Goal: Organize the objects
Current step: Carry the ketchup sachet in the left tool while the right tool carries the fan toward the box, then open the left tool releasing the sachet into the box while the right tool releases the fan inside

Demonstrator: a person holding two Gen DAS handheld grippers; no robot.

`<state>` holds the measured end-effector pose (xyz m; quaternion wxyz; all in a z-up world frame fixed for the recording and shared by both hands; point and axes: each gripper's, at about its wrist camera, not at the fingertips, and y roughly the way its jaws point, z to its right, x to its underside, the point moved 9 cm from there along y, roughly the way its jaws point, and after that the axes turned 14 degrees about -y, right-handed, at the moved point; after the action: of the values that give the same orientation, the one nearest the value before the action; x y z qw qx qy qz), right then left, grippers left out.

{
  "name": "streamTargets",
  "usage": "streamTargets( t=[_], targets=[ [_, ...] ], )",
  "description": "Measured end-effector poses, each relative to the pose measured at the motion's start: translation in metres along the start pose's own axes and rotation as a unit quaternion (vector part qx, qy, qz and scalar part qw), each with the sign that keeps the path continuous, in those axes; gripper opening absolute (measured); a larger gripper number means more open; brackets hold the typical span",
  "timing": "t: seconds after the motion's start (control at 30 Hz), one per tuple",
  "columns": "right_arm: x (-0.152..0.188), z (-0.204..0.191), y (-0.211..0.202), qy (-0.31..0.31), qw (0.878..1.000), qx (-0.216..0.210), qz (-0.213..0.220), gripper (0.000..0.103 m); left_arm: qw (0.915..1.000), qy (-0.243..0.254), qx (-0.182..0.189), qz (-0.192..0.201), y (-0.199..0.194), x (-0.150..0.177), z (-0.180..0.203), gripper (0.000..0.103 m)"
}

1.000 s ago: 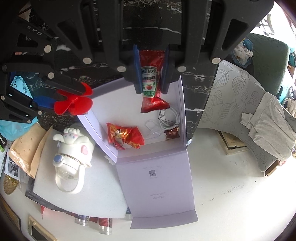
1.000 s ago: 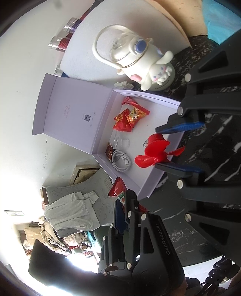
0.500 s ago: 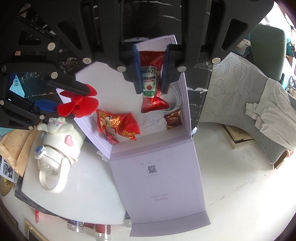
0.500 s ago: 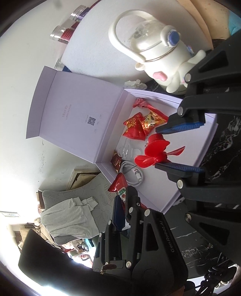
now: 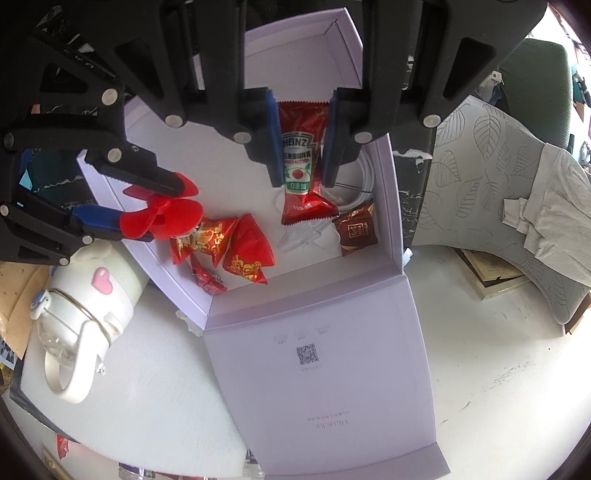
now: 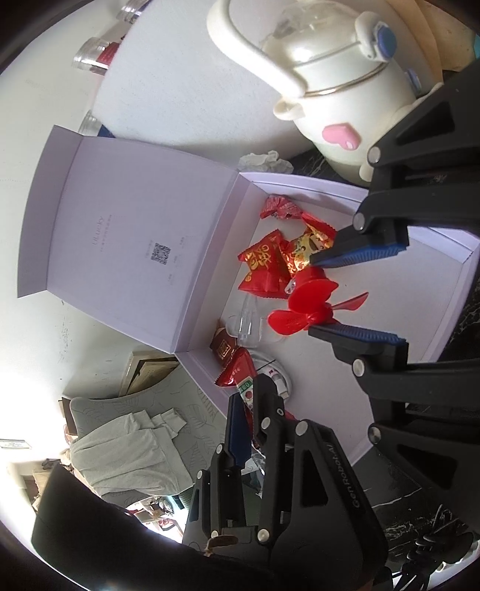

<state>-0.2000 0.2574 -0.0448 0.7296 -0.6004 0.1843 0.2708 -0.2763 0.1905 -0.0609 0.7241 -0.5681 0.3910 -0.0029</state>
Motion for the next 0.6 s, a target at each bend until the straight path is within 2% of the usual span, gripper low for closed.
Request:
streamTargets(
  t=[0.6],
  targets=[
    [0.026,0.003,0.037,0.013,0.999,-0.014,-0.042,0.03,0.998,0.018,0.009,-0.061,0.046,0.02,0.009,0.019]
  ],
)
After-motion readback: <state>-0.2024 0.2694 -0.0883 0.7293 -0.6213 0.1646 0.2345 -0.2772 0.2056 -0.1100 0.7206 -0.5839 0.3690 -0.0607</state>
